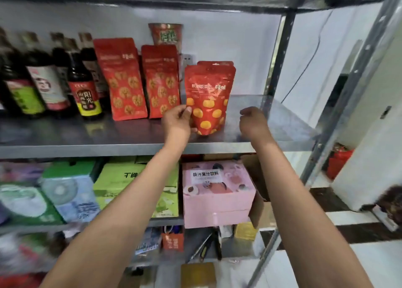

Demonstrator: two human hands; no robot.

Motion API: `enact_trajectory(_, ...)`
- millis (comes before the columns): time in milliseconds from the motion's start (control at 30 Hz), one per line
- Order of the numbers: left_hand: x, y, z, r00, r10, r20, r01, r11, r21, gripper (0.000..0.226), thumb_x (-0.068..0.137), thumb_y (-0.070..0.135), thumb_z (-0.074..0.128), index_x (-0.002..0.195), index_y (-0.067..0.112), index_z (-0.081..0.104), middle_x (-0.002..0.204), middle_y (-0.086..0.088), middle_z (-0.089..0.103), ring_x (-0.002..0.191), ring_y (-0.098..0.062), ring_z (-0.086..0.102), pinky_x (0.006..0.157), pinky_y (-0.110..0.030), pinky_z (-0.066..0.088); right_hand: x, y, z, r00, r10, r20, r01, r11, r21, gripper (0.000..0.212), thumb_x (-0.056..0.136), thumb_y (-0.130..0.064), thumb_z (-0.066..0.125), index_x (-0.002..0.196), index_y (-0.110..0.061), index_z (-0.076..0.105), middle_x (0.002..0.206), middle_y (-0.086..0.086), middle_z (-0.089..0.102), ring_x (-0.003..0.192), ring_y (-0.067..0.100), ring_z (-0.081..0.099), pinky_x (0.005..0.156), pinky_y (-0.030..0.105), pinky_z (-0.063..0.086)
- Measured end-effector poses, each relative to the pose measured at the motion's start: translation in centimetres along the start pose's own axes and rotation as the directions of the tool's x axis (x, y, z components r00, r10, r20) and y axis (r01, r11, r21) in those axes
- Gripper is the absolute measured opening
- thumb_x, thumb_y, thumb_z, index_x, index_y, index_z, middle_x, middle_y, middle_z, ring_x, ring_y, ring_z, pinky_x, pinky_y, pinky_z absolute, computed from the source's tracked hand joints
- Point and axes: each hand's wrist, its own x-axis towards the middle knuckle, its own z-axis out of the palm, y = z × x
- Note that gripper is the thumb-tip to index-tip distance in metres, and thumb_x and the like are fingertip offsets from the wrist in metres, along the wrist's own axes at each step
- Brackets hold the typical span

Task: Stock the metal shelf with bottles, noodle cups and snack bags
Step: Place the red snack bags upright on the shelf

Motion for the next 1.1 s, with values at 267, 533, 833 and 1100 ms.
enact_trajectory(267, 3.8, -2.9, 1.1, 0.995, 0.095, -0.008, -0.093, 0.989, 0.113, 0.015, 0.1, 0.012, 0.054, 0.097, 0.012, 0.068, 0.086, -0.004, 0.063, 0.069, -0.014, 0.063, 0.056, -0.03, 0.059, 2.1, 0.4, 2.7, 0.992, -0.093, 0.09, 0.106, 0.984, -0.143, 0.031, 0.099, -0.017, 0.045, 0.123, -0.003, 0.059, 0.128, 0.017, 0.061, 0.117, 0.033, 0.056, 0.091, 0.032, 0.044)
enact_trajectory(533, 6.4, -3.8, 5.0, 0.988, 0.152, 0.01, -0.149, 0.954, 0.259, 0.018, 0.101, 0.014, 0.051, 0.097, 0.015, 0.068, 0.088, -0.006, 0.067, 0.071, -0.015, 0.066, 0.06, -0.031, 0.06, 3.2, 1.5, 3.2, 0.997, -0.081, 0.001, 0.081, 0.986, -0.144, 0.028, 0.099, -0.013, 0.045, 0.121, -0.004, 0.061, 0.124, 0.014, 0.062, 0.111, 0.031, 0.059, 0.089, 0.035, 0.047)
enact_trajectory(833, 7.2, -4.4, 5.0, 0.989, 0.143, -0.029, -0.135, 0.971, 0.198, 0.03, 0.1, 0.01, 0.047, 0.129, 0.013, 0.05, 0.11, 0.001, 0.056, 0.089, -0.017, 0.065, 0.066, -0.033, 0.061, 3.0, 1.5, 3.5, 0.996, -0.051, -0.075, 0.039, 0.988, -0.149, 0.028, 0.092, -0.009, 0.047, 0.113, -0.002, 0.063, 0.115, 0.014, 0.066, 0.103, 0.031, 0.061, 0.085, 0.038, 0.052)
enact_trajectory(1100, 4.2, -2.8, 4.0, 0.764, 0.628, 0.146, -0.628, 0.674, 0.389, 0.014, 0.088, 0.009, 0.048, 0.1, 0.003, 0.052, 0.099, -0.012, 0.054, 0.094, -0.028, 0.051, 0.082, -0.034, 0.04, -0.5, 4.2, 4.4, 0.881, -0.364, -0.303, 0.239, 0.894, -0.379, 0.044, 0.09, -0.023, 0.038, 0.117, -0.008, 0.07, 0.122, 0.011, 0.068, 0.117, 0.029, 0.06, 0.098, 0.037, 0.044)
